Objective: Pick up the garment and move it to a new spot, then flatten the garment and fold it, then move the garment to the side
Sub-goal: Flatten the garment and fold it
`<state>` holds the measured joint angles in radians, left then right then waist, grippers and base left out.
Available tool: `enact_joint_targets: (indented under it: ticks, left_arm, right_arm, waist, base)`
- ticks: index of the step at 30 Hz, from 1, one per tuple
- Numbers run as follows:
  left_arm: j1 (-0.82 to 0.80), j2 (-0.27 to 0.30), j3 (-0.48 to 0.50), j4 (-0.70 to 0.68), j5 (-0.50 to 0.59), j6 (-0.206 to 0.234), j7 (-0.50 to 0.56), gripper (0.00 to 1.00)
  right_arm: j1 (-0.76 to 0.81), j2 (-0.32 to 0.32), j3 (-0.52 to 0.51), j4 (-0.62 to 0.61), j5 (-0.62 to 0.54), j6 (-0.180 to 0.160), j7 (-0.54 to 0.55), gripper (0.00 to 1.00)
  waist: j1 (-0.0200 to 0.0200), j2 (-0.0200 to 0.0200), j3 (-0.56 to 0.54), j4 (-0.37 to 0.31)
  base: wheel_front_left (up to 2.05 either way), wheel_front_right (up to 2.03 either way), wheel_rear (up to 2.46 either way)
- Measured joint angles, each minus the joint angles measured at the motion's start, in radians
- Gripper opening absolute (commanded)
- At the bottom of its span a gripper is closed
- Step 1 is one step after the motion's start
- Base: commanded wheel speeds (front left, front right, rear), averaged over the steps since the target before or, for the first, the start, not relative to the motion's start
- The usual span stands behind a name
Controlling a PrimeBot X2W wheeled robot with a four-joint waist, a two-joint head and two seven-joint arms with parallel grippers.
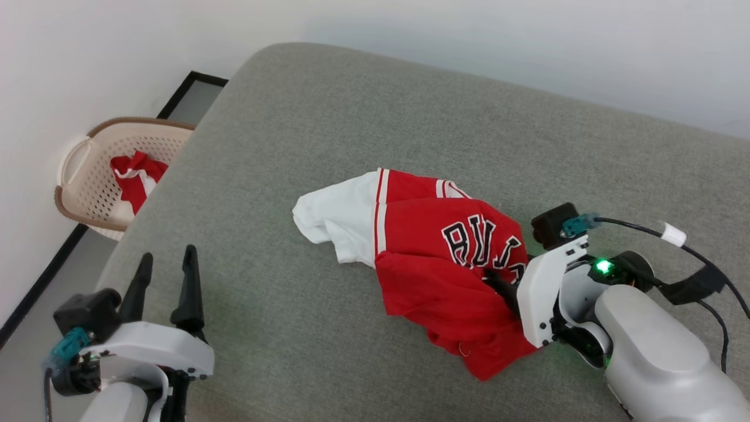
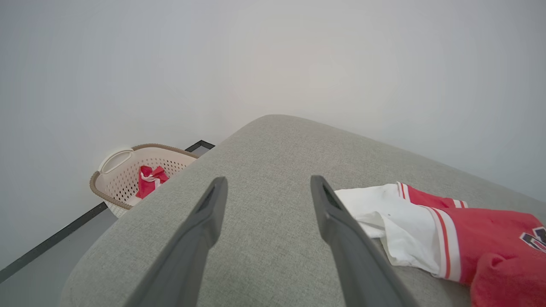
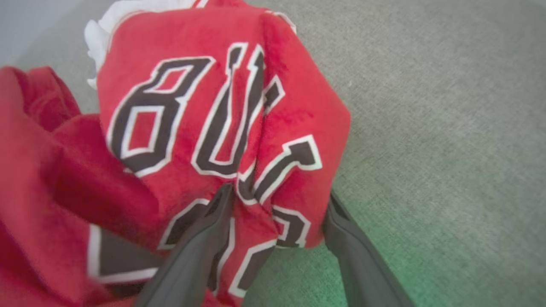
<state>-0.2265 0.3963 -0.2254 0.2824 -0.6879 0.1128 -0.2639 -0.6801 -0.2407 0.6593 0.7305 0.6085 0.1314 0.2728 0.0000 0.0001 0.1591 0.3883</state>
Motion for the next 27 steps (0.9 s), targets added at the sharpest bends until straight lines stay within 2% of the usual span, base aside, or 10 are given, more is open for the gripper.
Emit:
enact_joint_targets:
  ticks: [1, 2, 11, 27]
  left_arm:
    - [0.0, -0.003, 0.004, 0.004, 0.004, -0.006, 0.0, 1.0]
    - [0.0, -0.006, 0.007, 0.008, 0.009, -0.009, 0.0, 1.0]
    - [0.001, -0.017, 0.047, 0.024, 0.055, -0.034, 0.0, 1.0]
    - [0.037, -0.019, 0.075, 0.025, 0.097, -0.034, 0.0, 1.0]
  right_arm:
    - [-0.008, 0.002, 0.013, 0.013, -0.002, 0.0, -0.001, 0.23]
    - [-0.014, 0.003, 0.022, 0.021, -0.001, 0.0, -0.01, 0.0]
    - [-0.052, -0.009, 0.041, 0.076, 0.034, 0.0, -0.071, 0.0]
    - [-0.022, -0.232, -0.009, 0.022, 0.081, 0.0, -0.095, 0.0]
  waist:
    - [0.0, 0.0, 0.002, -0.001]
    - [0.0, 0.0, 0.003, -0.002]
    - [0.0, 0.0, 0.003, -0.037]
    - [0.0, 0.0, -0.033, -0.139]
  base:
    - [0.0, 0.0, 0.0]
    - [0.0, 0.0, 0.0]
    - [0.0, 0.0, 0.0]
    - [0.0, 0.0, 0.0]
